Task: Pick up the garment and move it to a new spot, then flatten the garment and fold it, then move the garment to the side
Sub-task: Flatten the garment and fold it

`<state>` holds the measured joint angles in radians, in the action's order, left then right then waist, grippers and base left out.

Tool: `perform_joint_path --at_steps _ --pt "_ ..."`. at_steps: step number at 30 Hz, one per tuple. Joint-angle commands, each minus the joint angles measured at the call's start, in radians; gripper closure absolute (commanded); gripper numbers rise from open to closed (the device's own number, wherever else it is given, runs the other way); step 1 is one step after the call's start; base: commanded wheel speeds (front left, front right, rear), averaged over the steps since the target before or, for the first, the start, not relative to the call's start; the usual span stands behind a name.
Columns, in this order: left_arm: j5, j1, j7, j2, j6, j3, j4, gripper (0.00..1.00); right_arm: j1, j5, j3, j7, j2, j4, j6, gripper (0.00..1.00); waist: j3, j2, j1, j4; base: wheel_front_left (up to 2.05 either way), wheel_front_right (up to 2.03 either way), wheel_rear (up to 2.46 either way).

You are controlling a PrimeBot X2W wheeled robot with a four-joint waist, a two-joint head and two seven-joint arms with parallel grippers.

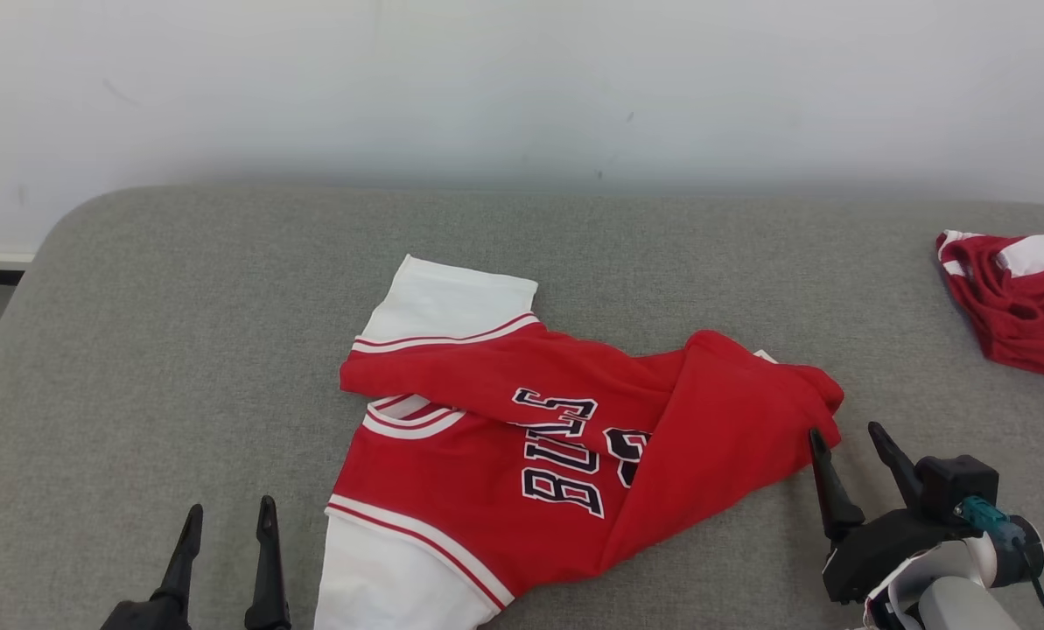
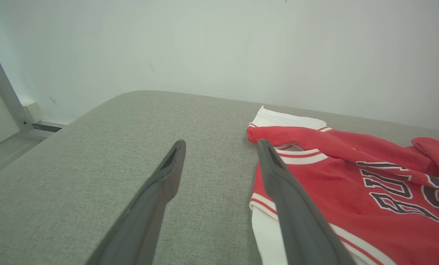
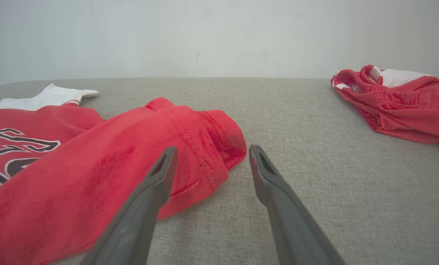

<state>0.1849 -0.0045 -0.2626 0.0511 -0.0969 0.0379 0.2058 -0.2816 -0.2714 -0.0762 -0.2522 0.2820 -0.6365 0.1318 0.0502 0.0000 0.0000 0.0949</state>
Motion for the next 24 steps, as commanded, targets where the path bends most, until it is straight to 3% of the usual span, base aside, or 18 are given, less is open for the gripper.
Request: perform_joint_path --at_steps 1,4,6,7,8,14,24 --pt "-0.001 -0.008 -0.003 -0.001 -0.001 0.002 -0.002 0.0 -0.01 -0.003 -0.001 0.0 0.001 -0.007 -0.003 0.0 0.015 0.0 0.0 0.014 0.0 0.0 0.0" --pt "0.001 -0.011 -0.003 -0.001 -0.002 0.005 -0.004 0.0 -0.045 -0.013 -0.011 -0.001 0.002 -0.062 -0.003 0.0 0.029 0.0 0.0 0.024 0.0 0.0 0.0" --pt "0.003 -0.014 -0.003 -0.001 -0.002 0.004 -0.003 0.0 -0.064 -0.019 -0.025 0.0 0.0 -0.098 -0.003 0.58 0.035 0.0 0.0 0.028 0.0 0.0 0.0" --pt "0.004 -0.016 -0.003 -0.001 -0.002 0.003 -0.002 0.0 -0.072 -0.024 -0.033 -0.001 -0.001 -0.112 -0.003 0.96 0.036 0.0 0.0 0.029 0.0 0.0 0.0" --pt "0.004 -0.016 -0.003 -0.001 -0.002 0.002 -0.001 0.0 -0.076 -0.033 -0.041 -0.003 -0.002 -0.123 -0.003 1.0 0.036 0.0 0.0 0.03 0.0 0.0 0.0" --pt "0.011 0.004 -0.003 -0.001 0.008 0.008 0.006 0.0 -0.044 -0.067 -0.049 -0.012 0.0 -0.113 -0.003 1.0 0.012 0.0 0.0 0.008 0.0 0.0 0.0" --pt "0.028 0.043 -0.003 -0.001 0.018 0.015 -0.005 0.0 0.164 -0.101 -0.023 -0.001 0.0 0.232 -0.003 1.0 -0.011 0.0 0.0 -0.082 0.0 0.0 0.0"
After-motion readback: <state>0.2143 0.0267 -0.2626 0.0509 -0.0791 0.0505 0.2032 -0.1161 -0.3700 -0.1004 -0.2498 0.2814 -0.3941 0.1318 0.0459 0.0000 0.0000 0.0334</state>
